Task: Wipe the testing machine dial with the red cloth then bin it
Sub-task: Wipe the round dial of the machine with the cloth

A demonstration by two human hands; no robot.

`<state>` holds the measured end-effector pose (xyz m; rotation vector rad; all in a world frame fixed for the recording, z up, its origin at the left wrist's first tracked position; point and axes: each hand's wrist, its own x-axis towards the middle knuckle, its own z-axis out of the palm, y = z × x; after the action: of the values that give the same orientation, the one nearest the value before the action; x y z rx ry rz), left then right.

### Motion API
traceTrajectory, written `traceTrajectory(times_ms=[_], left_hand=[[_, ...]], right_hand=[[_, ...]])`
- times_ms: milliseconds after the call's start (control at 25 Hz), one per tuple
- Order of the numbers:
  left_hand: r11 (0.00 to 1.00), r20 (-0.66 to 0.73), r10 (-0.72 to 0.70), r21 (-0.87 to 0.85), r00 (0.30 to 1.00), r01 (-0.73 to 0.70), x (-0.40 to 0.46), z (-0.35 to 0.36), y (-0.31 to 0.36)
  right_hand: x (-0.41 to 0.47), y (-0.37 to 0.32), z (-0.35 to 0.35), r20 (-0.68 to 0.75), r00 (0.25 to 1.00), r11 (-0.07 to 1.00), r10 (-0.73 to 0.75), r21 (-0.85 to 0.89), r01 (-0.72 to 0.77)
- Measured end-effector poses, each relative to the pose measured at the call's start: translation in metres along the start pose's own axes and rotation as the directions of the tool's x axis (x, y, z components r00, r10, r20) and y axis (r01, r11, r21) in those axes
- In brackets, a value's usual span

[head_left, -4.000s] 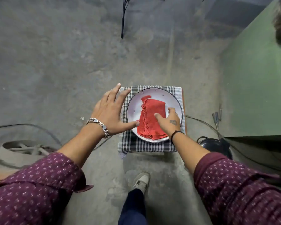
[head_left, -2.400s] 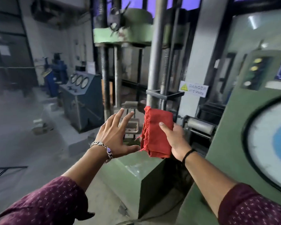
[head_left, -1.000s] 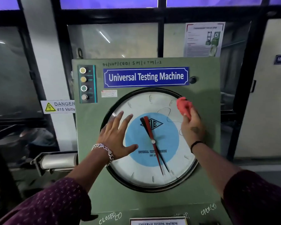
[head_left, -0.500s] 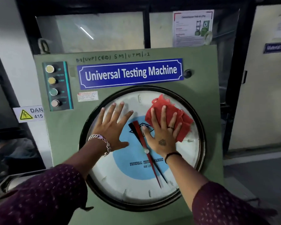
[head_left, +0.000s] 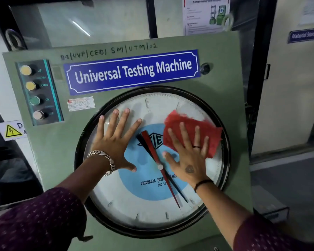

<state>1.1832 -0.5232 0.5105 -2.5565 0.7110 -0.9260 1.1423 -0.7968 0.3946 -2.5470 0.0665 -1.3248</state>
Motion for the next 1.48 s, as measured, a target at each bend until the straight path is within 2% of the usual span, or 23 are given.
traceTrajectory(times_ms=[120,160,280,320,400,480,520,560,600,640,680,760,840,880,920,1000,1040,1080,1160,1240,1320,1400,1480], left_hand=[[1.000,-0.003,-0.007,-0.010,1.000,0.007,0.001,0.000,0.002],[1.000,-0.002,-0.011,-0.016,1.000,0.011,0.001,0.000,0.004],[0.999,0.003,-0.039,-0.038,0.999,0.039,-0.002,0.001,0.011],[0.998,0.004,-0.046,-0.042,0.999,0.046,-0.003,0.002,0.013],[0.998,0.003,-0.055,-0.043,0.998,0.055,-0.004,0.003,0.015],[0.997,0.012,-0.052,-0.054,0.999,0.052,-0.003,0.002,0.015],[0.997,0.011,-0.044,-0.065,0.999,0.045,-0.003,0.003,0.016],[0.997,0.007,-0.040,-0.070,0.999,0.041,-0.003,0.003,0.015],[0.997,0.008,-0.041,-0.072,0.999,0.041,-0.003,0.003,0.015],[0.996,0.014,-0.044,-0.071,0.999,0.044,-0.003,0.003,0.015],[0.997,0.021,-0.044,-0.070,0.999,0.045,-0.003,0.002,0.015],[0.996,0.032,-0.045,-0.072,0.998,0.047,-0.003,0.001,0.015],[0.996,0.052,-0.047,-0.071,0.998,0.051,-0.003,0.000,0.017],[0.996,0.060,-0.047,-0.069,0.997,0.051,-0.003,-0.001,0.017],[0.996,0.065,-0.048,-0.070,0.997,0.053,-0.003,-0.001,0.017],[0.996,0.071,-0.051,-0.068,0.996,0.056,-0.004,-0.001,0.017],[0.996,0.067,-0.051,-0.068,0.996,0.056,-0.005,-0.001,0.017],[0.996,0.059,-0.049,-0.068,0.997,0.053,-0.005,-0.001,0.017],[0.997,0.046,-0.042,-0.068,0.998,0.045,-0.006,0.000,0.016],[0.997,0.043,-0.042,-0.067,0.998,0.045,-0.004,0.000,0.015],[0.997,0.041,-0.037,-0.074,0.998,0.040,-0.004,0.000,0.017],[0.997,0.037,-0.044,-0.065,0.998,0.046,-0.005,0.001,0.017],[0.997,0.033,-0.044,-0.062,0.998,0.046,-0.006,0.000,0.017]], right_hand=[[0.042,-0.025,-0.007,0.059,0.943,0.935,0.327,0.128,-0.332],[0.048,-0.040,-0.008,0.071,0.952,0.944,0.298,0.125,-0.305],[0.002,-0.020,0.003,0.069,0.992,0.994,-0.107,-0.011,0.108],[-0.021,0.003,0.001,0.080,0.989,0.992,-0.122,-0.027,0.124],[-0.027,0.022,-0.005,0.088,0.981,0.984,0.170,0.042,-0.175],[0.008,0.002,-0.008,0.105,0.855,0.842,0.507,0.150,-0.518],[0.018,-0.013,-0.010,0.113,0.838,0.823,0.533,0.163,-0.545],[0.014,-0.022,-0.006,0.121,0.880,0.868,0.460,0.148,-0.474],[-0.005,-0.020,0.003,0.111,0.949,0.950,0.294,0.079,-0.303],[-0.036,-0.008,0.009,0.133,0.983,0.991,0.128,0.023,-0.133],[-0.070,0.010,0.010,0.151,0.986,0.998,0.064,-0.010,-0.063],[-0.102,0.035,0.007,0.171,0.952,0.964,0.255,0.031,-0.264],[-0.066,0.024,0.004,0.181,0.831,0.826,0.526,0.126,-0.550],[-0.037,0.006,0.002,0.168,0.809,0.797,0.563,0.150,-0.585],[-0.015,-0.008,0.000,0.147,0.847,0.836,0.511,0.145,-0.530],[-0.015,-0.016,0.009,0.098,0.975,0.976,0.198,0.075,-0.206],[-0.033,-0.009,0.010,0.098,0.994,0.998,0.051,0.044,-0.055],[-0.057,0.005,0.008,0.120,0.993,1.000,0.001,0.023,-0.004],[-0.082,0.029,0.004,0.181,0.969,0.983,0.166,0.045,-0.177],[-0.050,0.028,0.000,0.198,0.904,0.910,0.379,0.097,-0.402],[0.009,0.007,-0.005,0.144,0.909,0.896,0.390,0.170,-0.411],[0.037,-0.009,-0.005,0.096,0.982,0.980,0.165,0.100,-0.174],[0.013,-0.001,-0.001,0.085,0.985,0.988,-0.149,-0.018,0.152]])
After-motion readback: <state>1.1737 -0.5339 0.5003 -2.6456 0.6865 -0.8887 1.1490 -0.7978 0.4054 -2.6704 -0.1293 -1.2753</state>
